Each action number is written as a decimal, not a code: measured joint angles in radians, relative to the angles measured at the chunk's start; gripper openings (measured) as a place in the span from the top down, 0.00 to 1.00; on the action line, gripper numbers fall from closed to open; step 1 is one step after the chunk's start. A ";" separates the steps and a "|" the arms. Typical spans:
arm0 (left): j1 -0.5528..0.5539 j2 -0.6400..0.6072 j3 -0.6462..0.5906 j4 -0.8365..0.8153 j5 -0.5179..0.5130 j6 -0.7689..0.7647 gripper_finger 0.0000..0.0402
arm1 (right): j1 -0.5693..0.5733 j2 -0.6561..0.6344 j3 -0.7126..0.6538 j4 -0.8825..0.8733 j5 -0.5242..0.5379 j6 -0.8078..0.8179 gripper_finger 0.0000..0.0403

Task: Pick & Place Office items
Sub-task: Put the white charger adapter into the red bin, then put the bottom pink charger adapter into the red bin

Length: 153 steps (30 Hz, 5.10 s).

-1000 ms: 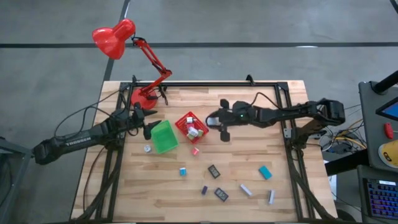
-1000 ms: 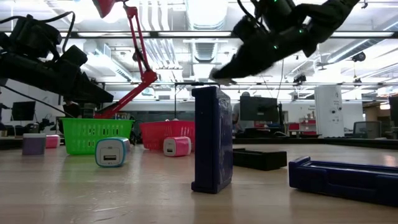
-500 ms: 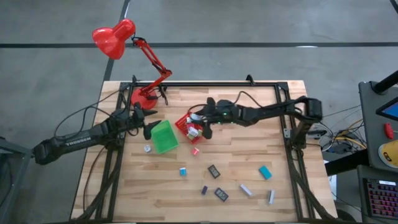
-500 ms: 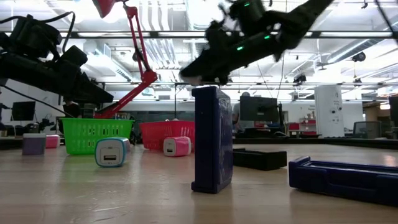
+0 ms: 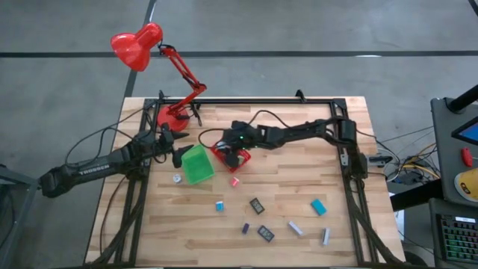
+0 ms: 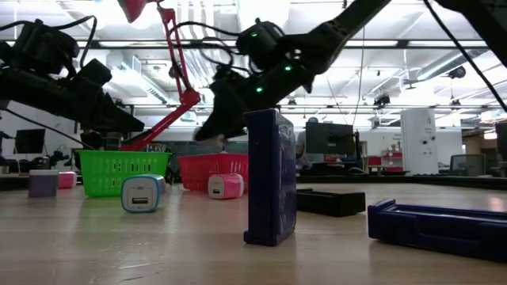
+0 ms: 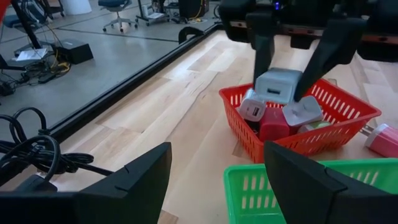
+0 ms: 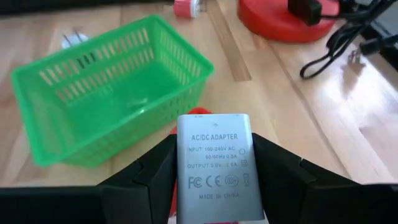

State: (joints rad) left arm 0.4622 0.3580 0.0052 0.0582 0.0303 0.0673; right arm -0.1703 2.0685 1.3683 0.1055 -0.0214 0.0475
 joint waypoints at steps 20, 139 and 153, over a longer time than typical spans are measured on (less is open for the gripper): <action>0.000 0.003 0.000 0.000 -0.001 0.000 0.36 | 0.006 0.074 0.094 -0.158 -0.005 -0.052 0.55; 0.000 0.007 0.000 0.000 -0.002 0.000 0.36 | 0.167 -0.192 -0.522 0.410 -0.243 -0.577 0.44; 0.000 0.009 0.000 0.001 -0.003 0.000 0.36 | 0.185 -0.032 -0.429 0.448 -0.276 -0.495 0.44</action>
State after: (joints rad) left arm 0.4622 0.3669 0.0052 0.0592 0.0277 0.0673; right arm 0.0151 2.0364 0.9388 0.5539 -0.2970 -0.4472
